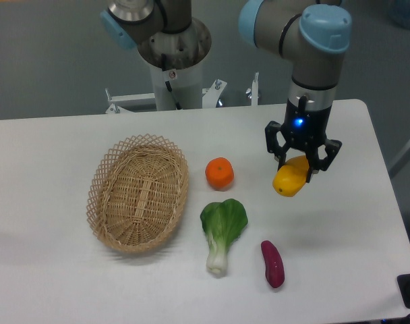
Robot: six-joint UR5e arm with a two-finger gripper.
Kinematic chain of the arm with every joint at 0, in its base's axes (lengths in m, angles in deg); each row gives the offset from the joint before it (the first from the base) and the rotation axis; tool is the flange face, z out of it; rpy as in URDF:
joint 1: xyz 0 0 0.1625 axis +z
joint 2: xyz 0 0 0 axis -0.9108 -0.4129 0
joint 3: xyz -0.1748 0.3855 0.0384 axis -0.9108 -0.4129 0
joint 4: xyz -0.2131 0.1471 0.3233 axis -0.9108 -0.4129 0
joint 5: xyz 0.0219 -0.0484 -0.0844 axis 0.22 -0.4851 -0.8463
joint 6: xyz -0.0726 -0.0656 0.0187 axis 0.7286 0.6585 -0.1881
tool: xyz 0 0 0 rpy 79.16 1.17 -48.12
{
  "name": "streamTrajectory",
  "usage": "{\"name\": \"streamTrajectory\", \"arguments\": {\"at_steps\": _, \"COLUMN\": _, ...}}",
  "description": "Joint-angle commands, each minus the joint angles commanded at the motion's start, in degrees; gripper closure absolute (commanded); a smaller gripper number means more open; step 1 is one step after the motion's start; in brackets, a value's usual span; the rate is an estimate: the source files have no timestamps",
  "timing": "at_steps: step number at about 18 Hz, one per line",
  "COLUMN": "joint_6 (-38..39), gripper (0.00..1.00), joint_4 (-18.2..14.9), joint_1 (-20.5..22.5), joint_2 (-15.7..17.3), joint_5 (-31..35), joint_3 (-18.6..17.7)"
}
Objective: Pick up the mango from the table
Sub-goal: 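Lift the gripped mango up off the table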
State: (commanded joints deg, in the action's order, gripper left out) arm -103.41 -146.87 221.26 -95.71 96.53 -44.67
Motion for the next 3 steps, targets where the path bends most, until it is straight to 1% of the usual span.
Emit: {"name": "streamTrajectory", "arguments": {"at_steps": 3, "joint_6": 0.0, "gripper": 0.55, "joint_4": 0.09, "joint_1": -0.09, "joint_2": 0.0, "joint_5": 0.0, "joint_3": -0.09}}
